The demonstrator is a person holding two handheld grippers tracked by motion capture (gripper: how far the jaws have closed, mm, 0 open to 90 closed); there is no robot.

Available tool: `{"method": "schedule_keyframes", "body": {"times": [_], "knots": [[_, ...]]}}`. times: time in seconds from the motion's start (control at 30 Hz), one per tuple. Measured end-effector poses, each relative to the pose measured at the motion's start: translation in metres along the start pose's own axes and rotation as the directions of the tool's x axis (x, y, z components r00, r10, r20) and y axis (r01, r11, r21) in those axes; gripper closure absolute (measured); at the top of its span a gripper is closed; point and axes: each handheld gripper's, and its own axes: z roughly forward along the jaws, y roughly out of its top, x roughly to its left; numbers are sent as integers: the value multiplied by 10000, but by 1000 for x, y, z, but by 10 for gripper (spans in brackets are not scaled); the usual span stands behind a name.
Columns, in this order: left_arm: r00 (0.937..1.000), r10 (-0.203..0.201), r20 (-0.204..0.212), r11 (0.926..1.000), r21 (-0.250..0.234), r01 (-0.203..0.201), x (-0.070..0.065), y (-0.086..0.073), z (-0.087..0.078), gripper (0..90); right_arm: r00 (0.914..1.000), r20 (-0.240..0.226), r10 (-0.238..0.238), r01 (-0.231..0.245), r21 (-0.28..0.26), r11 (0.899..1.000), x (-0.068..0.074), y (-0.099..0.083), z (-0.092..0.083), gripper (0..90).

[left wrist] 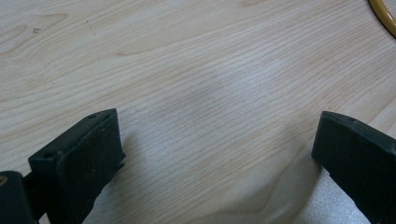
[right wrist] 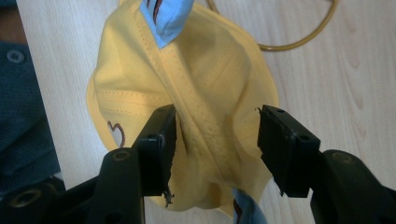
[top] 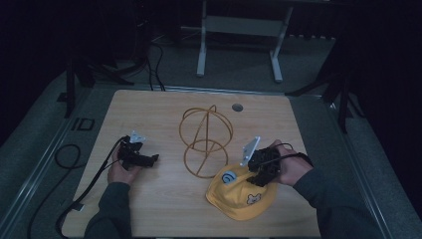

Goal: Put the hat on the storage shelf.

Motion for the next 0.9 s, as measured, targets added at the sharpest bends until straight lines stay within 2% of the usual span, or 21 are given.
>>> {"method": "schedule_keyframes", "body": {"times": [0.07, 0.1, 0.17, 0.3, 0.33, 0.43, 0.5, 0.77, 0.9], "knots": [[10000, 19, -3, 10000, 16, -19, 0, 0, 0, 15, 10000, -51, -71, 72, 118, 9999, 0, 2, 2, 489], [10000, 16, -4, 10000, 14, -16, 0, 0, 0, 15, 9994, -265, -229, 241, 451, 9987, 0, 5, 7, 527], [10000, 18, -4, 10000, 17, -18, 0, 0, 0, 15, 9989, -329, -331, 352, 661, 9972, -1, 7, 11, 553], [10000, 17, -3, 10000, 16, -17, 0, 0, 0, 15, 9978, -549, -373, 412, 701, 9967, -2, 8, 12, 618], [10000, 19, -4, 10000, 18, -19, 0, 0, 0, 15, 9970, -625, -447, 495, 782, 9957, -3, 9, 12, 664], [10000, 18, -4, 10000, 16, -17, 0, 0, 0, 15, 9969, -624, -479, 530, 823, 9952, -3, 9, 12, 679], [10000, 14, -3, 10000, 15, -14, 0, 0, 0, 15, 9965, -686, -487, 547, 887, 9946, -4, 8, 8, 735], [10000, -9, -1, 10000, -7, 9, 0, 0, 0, 15, 9979, -489, -433, 491, 1253, 9909, -9, 2, 1, 756], [10000, -7, -1, 10000, -9, 7, 0, 0, 0, 15, 9984, -452, -343, 396, 1220, 9917, -13, 0, -2, 756]]}}
